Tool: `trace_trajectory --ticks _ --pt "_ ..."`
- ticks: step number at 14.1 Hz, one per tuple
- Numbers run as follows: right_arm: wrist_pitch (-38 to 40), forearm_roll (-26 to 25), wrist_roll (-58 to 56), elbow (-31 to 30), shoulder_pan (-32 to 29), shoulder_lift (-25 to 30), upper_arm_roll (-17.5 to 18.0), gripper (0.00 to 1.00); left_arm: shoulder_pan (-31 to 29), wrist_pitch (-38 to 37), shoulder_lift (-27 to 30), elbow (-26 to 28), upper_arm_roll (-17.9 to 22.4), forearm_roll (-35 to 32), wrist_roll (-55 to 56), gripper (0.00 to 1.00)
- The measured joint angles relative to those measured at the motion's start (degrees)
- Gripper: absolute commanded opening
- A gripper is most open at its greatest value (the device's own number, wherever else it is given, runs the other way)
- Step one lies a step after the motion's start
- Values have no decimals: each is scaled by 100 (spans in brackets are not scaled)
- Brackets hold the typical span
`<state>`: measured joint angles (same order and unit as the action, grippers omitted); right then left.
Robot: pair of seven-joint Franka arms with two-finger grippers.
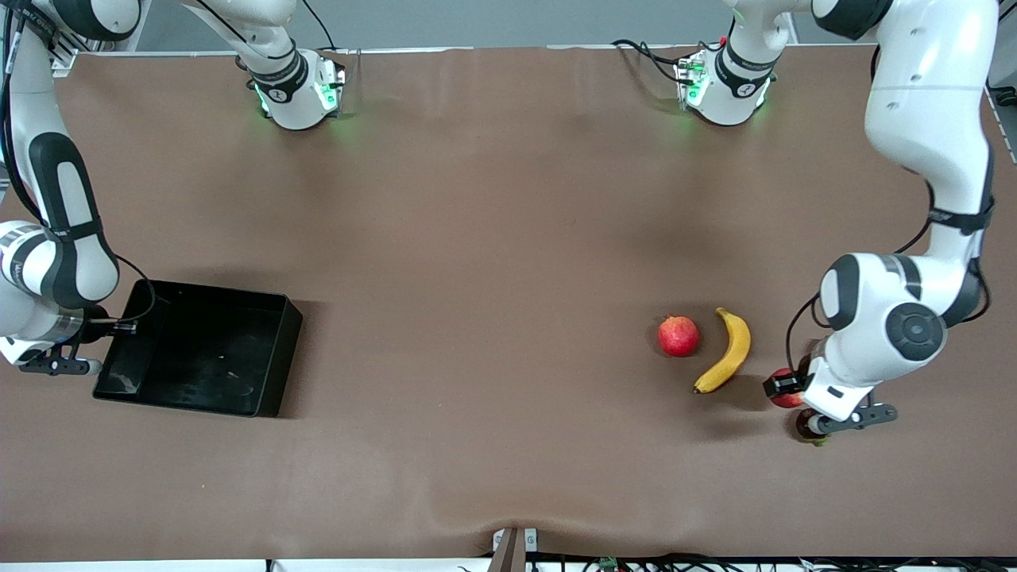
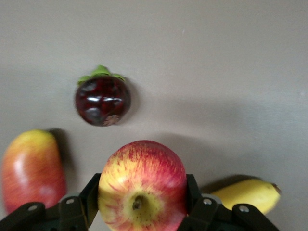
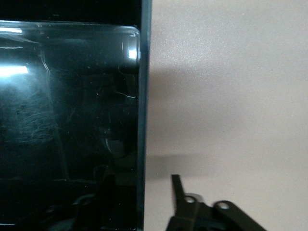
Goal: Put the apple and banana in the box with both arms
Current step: 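Grasp the small apple with the left gripper while the right gripper reaches the tray, then drag the black tray with the right gripper while the left gripper lifts the apple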
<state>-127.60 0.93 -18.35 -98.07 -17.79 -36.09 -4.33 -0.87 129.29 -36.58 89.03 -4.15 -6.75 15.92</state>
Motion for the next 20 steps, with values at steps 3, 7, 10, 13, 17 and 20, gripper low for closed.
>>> trace_trajectory --ticks 3,7,10,13,17,20 --pt "0 0 -17 38 2 0 18 0 38 -618 566 -19 -29 -2 0 0" --pt "240 2 -47 243 48 158 84 0 68 -1373 1131 -14 -97 -2 0 0" --pt "574 2 -47 296 244 592 114 0 72 -1761 1419 -11 -224 -1 5 0" --pt "965 6 -28 297 610 1080 136 0 75 -2157 1667 12 -411 -1 17 0" --pt "1449 11 438 290 1357 1413 164 0 80 -2323 1894 143 -543 -1 38 0" --pt "1650 102 1203 247 2056 1430 200 0 68 -2347 1981 163 -672 -1 260 0"
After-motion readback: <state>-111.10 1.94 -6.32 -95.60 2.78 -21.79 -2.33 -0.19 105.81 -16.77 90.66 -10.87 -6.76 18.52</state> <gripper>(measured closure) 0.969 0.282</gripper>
